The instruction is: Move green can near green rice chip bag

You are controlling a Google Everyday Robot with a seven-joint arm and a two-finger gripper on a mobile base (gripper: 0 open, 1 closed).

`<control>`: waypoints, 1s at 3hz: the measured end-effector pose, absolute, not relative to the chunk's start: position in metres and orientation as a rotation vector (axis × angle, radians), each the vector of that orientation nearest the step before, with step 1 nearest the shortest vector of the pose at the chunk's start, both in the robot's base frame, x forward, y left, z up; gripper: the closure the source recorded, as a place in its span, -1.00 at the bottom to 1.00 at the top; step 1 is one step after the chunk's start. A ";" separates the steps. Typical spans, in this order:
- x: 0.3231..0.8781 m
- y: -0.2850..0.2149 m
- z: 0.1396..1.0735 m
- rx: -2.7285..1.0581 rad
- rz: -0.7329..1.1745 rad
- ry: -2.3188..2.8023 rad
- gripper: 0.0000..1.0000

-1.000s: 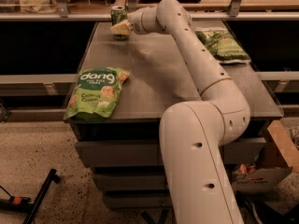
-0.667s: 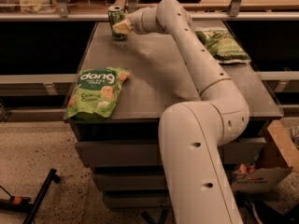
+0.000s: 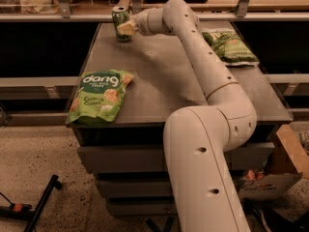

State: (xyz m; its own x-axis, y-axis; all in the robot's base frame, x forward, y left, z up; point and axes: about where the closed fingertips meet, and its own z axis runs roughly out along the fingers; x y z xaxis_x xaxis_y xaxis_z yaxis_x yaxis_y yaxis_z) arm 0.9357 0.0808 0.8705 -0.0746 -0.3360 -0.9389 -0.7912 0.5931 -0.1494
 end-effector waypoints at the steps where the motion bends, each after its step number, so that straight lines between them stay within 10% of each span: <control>1: 0.923 0.073 0.885 -0.955 0.532 1.659 1.00; 3: 0.869 0.051 0.919 -0.997 0.680 1.643 1.00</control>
Offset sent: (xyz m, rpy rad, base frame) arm -0.0733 -0.0530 0.0629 0.0781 0.0702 0.1051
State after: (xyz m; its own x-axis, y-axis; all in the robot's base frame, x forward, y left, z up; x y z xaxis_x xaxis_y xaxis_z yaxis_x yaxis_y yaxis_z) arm 0.8691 0.0514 0.9187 -0.1044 -0.2740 -0.9560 -0.8695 0.4917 -0.0460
